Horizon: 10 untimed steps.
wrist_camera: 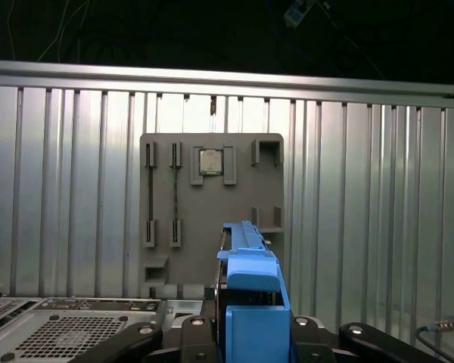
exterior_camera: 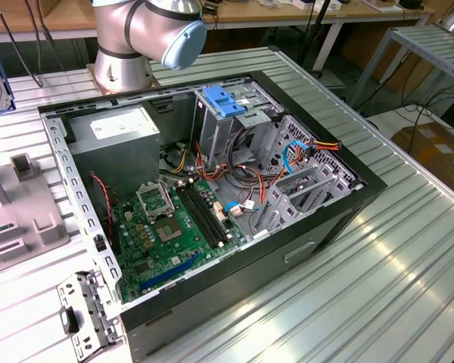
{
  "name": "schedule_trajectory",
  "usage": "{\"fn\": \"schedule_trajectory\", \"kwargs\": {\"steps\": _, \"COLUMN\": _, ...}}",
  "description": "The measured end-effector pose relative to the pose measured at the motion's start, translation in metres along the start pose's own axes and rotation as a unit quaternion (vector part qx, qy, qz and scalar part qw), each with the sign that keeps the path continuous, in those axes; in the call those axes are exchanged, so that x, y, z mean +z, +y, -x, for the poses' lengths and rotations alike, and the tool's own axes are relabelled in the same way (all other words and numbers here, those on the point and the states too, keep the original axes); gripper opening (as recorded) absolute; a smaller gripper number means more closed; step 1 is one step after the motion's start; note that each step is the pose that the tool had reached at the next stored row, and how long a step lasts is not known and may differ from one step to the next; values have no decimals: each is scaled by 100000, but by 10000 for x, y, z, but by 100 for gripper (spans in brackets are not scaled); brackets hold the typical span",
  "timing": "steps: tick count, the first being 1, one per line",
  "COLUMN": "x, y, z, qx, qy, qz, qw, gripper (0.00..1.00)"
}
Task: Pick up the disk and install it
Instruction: 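Pick up the disk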
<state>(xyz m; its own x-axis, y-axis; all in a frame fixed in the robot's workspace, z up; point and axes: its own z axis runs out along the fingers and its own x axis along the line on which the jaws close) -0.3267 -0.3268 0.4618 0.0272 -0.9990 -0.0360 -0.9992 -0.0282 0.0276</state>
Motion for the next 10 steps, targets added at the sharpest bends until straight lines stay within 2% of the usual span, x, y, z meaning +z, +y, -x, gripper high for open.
{"fn": "schedule_trajectory", "kwargs": {"steps": 10, "x": 0, "y": -25, "z": -1, "qx": -5, "qy": 3, "qz": 0, "qw": 100000, "gripper": 36}}
